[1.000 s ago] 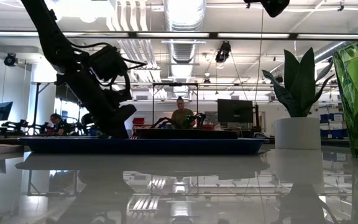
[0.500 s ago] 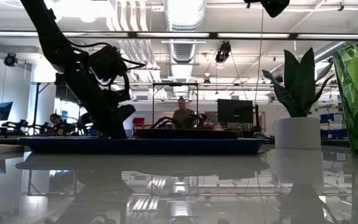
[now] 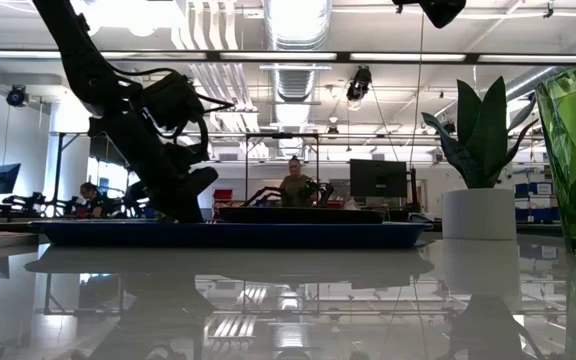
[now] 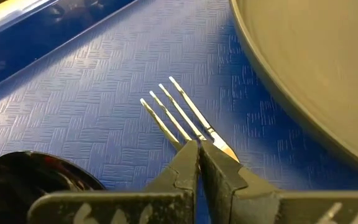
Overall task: Pick and place plate/cup/fork/spoon on tray
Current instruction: Put the orange fork on the blue serving tray to the right of the blue spoon, then put the green cup on the blue serving tray to the top left of the black plate
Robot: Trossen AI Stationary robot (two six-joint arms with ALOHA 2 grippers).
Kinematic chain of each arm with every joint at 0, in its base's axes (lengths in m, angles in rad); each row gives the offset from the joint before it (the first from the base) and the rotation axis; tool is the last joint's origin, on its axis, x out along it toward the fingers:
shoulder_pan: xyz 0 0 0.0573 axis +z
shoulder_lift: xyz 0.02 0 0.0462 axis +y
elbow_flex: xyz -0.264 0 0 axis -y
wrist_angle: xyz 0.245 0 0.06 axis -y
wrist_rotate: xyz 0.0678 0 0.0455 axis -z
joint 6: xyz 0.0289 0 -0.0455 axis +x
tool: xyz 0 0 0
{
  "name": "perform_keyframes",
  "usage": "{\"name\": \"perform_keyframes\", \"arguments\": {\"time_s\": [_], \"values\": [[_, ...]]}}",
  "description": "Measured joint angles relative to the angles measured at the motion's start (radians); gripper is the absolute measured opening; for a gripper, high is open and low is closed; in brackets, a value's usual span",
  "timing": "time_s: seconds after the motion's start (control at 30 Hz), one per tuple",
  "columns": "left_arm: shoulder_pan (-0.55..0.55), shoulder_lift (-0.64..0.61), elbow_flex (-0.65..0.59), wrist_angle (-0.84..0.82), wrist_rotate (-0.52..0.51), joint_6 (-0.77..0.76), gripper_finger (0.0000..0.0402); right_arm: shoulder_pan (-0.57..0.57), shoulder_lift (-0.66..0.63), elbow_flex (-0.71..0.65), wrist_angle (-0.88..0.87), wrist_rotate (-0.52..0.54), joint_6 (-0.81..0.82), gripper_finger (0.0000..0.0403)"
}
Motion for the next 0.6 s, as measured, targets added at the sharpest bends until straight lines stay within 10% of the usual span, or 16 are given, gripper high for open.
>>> {"name": "perform_keyframes", "arguments": {"time_s": [0.6], "values": [[-0.019, -0.125, -0.002, -0.049, 0.000, -0.024, 0.0000, 0.000, 0.000, 0.000, 0.000, 0.000, 0.001, 0.0009]]}}
